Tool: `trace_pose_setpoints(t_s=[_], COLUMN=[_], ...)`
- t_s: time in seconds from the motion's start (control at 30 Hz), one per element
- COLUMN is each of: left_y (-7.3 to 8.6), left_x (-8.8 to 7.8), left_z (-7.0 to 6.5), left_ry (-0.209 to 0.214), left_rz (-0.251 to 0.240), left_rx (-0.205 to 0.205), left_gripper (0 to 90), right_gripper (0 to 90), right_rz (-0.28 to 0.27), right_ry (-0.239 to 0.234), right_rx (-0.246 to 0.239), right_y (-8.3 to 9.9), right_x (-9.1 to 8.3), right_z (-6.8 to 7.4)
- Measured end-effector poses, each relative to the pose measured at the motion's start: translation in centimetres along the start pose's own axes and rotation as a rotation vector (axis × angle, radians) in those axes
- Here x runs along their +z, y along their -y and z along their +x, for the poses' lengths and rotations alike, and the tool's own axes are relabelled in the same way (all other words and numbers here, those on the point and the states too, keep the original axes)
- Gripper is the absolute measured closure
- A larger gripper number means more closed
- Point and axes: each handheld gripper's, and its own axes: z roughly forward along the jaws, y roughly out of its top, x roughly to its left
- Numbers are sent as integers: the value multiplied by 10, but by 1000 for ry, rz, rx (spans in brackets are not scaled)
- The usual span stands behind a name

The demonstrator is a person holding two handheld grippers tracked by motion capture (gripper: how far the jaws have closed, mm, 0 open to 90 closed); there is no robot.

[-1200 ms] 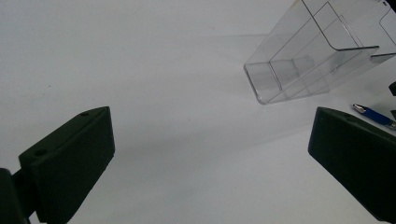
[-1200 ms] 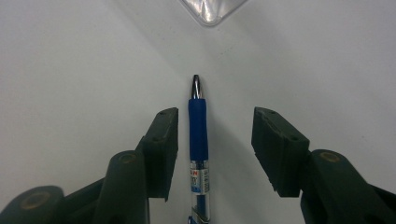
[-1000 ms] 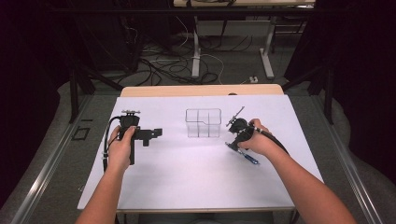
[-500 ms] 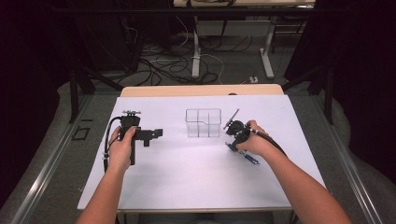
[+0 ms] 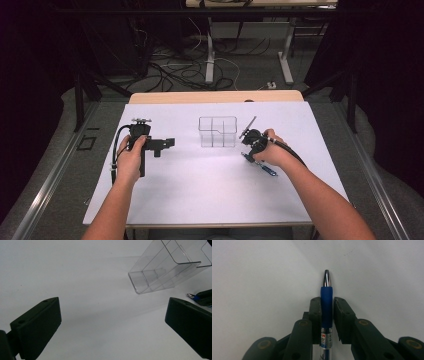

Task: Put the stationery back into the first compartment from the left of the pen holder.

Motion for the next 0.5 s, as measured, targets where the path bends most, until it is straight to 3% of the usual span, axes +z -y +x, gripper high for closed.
trace_pose_setpoints(t_s=[0.1, 0.13, 0.37, 0.4, 0.43, 0.47, 0.5], left_y=[1, 1, 1, 1, 1, 1, 1], left_x=[1, 1, 1, 1, 1, 1, 1], left_z=[0, 0, 1, 1, 1, 1, 1], left_ry=[-6, -2, -1, -1, -1, 1, 1], left_rz=[-18, -12, -6, -8, -8, -4, -4], left_rx=[-5, -3, -14, -15, -15, -15, -14], left_gripper=[5, 5, 5, 5, 5, 5, 5], right_gripper=[795, 796, 798, 799, 799, 799, 799], right_rz=[-13, 11, 5, -27, 8, -8, 13], right_ry=[14, 13, 20, 21, 29, 30, 6], right_rx=[5, 9, 16, 34, 17, 27, 18], right_y=[0, -1, -1, 1, -1, 0, -1], right_x=[1, 0, 0, 2, 0, 1, -2], right_z=[0, 0, 0, 1, 0, 1, 0])
